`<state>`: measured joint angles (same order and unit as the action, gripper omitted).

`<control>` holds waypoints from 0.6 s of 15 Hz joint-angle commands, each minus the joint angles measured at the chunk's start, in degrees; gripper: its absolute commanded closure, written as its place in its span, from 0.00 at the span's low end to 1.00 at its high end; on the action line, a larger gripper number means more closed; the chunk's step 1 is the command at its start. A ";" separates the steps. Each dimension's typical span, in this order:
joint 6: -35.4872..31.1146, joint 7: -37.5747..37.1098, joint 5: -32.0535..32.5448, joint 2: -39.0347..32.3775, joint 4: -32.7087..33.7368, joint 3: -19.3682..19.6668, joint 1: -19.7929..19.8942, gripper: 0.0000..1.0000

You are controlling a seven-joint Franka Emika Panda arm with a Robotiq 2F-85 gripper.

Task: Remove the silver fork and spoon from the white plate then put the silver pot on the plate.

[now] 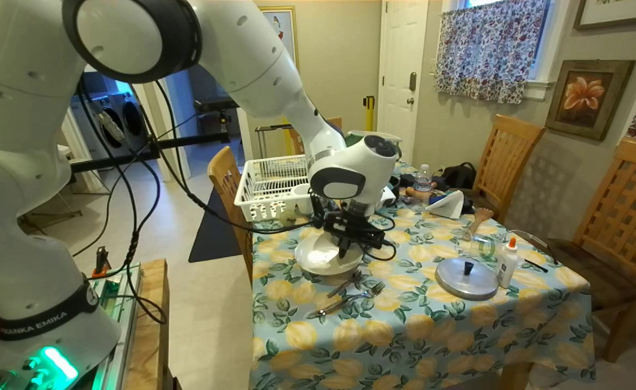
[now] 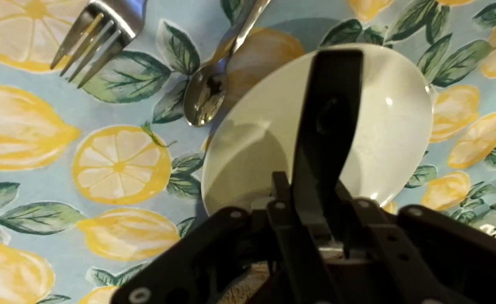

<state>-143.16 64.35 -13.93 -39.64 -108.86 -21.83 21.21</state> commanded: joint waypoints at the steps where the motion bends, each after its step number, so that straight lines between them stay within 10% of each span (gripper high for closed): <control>1: 0.79 1.33 -1.05 2.43 -2.76 2.31 -2.50 0.94; 9: 1.94 1.07 0.49 2.60 -3.19 5.10 -5.92 0.94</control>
<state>-143.12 64.60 -13.83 -39.20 -109.84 -18.28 16.70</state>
